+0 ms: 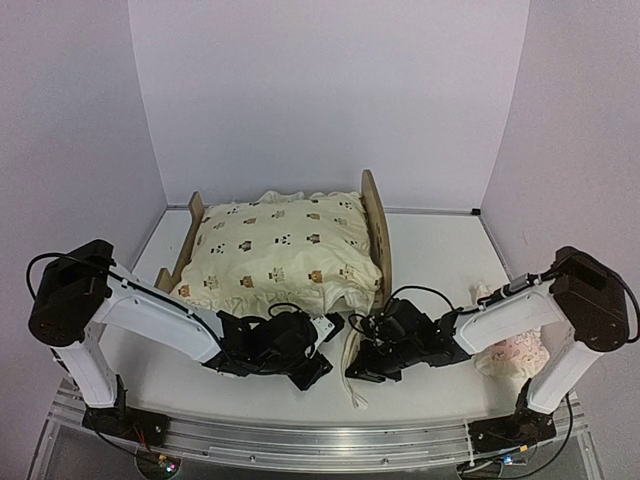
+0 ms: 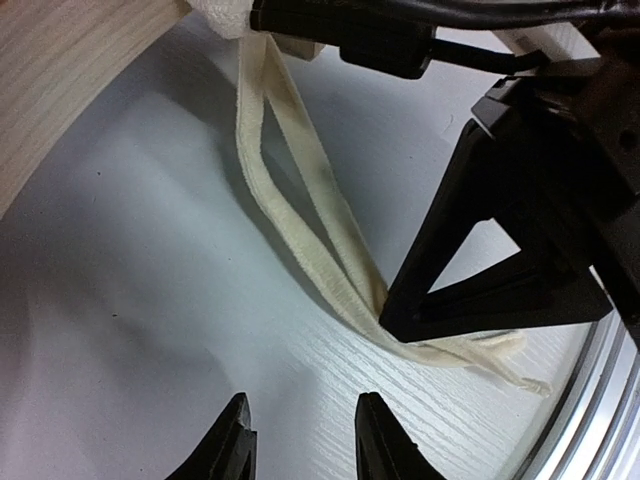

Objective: Set up the pet bed

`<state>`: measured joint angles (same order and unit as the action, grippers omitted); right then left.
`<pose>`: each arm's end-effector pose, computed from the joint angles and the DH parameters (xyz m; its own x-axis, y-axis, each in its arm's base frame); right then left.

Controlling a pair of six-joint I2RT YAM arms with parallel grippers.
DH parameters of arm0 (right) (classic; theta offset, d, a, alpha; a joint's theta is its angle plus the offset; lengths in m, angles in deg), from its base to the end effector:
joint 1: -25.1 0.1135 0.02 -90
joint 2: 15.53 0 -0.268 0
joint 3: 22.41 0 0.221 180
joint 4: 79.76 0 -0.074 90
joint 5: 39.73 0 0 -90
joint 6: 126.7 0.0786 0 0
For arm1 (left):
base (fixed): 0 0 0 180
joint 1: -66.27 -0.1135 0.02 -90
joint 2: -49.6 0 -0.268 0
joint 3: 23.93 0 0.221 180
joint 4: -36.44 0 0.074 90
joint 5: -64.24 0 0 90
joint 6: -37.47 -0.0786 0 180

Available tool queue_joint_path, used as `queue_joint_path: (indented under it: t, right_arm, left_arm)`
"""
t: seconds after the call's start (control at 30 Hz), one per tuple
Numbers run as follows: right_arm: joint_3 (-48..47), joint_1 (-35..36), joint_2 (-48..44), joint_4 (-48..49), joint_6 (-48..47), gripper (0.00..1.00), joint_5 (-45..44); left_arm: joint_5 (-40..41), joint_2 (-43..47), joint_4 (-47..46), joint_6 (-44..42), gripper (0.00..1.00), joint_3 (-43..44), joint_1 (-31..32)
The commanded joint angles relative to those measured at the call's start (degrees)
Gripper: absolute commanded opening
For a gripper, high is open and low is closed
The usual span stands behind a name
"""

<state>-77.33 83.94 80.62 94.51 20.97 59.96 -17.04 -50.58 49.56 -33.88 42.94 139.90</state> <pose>0.1534 0.2792 0.1236 -0.9652 0.0134 -0.2611 -0.1633 0.7487 0.6425 0.1119 -0.3388 0.1460 -0.4873 0.5375 -0.6882 0.8054 0.5812 -0.1163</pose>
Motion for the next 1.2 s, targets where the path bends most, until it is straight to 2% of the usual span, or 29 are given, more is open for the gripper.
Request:
queue_joint_path:
  t: [0.0, 0.2, 0.5, 0.83, 1.0, 1.17]
  right_arm:
    - [-4.17, 1.66, 2.14, 1.48, 0.97, 0.00, 2.29]
    - [-5.92, 2.86, 3.65, 1.52, 1.98, 0.00, 1.43]
    - [-6.07, 4.70, 1.18, 1.57, 2.63, 0.00, -0.49]
    - [-10.70, 5.74, 10.80, 8.22, 6.55, 0.00, 0.83]
    - [-8.00, 5.82, 13.02, 11.63, 8.05, 0.00, -0.95]
    - [-4.41, 5.79, 8.89, 10.59, 6.59, 0.00, -3.58]
  left_arm:
    - [1.43, 4.23, -1.31, 1.12, 0.35, -1.85, 0.19]
    - [2.21, 6.54, -1.10, 1.30, 0.35, -3.50, 0.16]
    - [3.12, 6.75, -0.95, 1.85, 0.34, -5.14, -0.07]
    - [2.29, 6.76, -0.40, 2.09, 0.34, -5.47, -0.32]
    - [0.72, 5.70, -0.52, 1.94, 0.32, -5.75, -0.92]
    - [0.00, 3.53, -1.39, 2.17, 0.31, -4.80, -0.96]
